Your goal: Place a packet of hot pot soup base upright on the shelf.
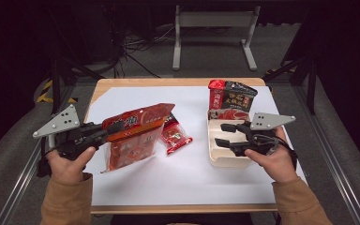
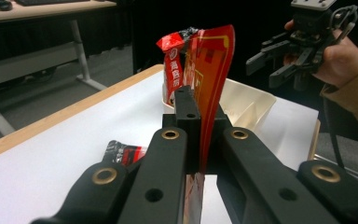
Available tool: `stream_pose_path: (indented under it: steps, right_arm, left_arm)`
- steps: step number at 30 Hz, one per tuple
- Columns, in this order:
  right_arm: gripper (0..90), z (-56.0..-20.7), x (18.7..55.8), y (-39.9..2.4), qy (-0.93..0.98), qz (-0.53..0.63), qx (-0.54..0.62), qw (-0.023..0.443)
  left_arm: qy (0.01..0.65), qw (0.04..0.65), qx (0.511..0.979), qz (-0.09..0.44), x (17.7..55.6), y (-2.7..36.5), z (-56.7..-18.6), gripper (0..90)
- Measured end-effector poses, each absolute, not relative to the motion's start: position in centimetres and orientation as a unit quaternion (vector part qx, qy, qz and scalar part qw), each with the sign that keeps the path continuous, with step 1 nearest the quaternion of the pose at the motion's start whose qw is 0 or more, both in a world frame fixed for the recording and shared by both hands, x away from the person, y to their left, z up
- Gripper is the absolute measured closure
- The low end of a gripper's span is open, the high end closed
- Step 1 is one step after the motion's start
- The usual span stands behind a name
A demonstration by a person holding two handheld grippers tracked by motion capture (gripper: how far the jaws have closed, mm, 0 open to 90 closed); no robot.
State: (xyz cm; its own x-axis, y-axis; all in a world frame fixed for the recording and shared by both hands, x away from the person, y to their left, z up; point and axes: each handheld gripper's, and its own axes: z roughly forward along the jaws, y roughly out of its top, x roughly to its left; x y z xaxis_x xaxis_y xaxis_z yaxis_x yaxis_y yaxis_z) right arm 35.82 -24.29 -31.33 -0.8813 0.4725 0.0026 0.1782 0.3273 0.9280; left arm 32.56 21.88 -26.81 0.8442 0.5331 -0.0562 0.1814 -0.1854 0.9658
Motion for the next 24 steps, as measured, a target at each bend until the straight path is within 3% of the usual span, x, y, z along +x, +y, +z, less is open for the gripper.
stream_pose_path:
  steps: [11, 24]
  right_arm:
    - [36.2, -31.1, 36.2, -20.9, 0.809, 0.549, 0.170, 0.121]
    - [35.7, -31.6, 36.2, -18.0, 0.813, 0.554, 0.134, 0.119]
  left_arm:
    - [0.203, 0.612, 0.754, 0.125, 32.0, 20.1, -26.1, 90.0]
    - [0.177, 0.614, 0.761, 0.115, 31.8, 18.1, -25.8, 90.0]
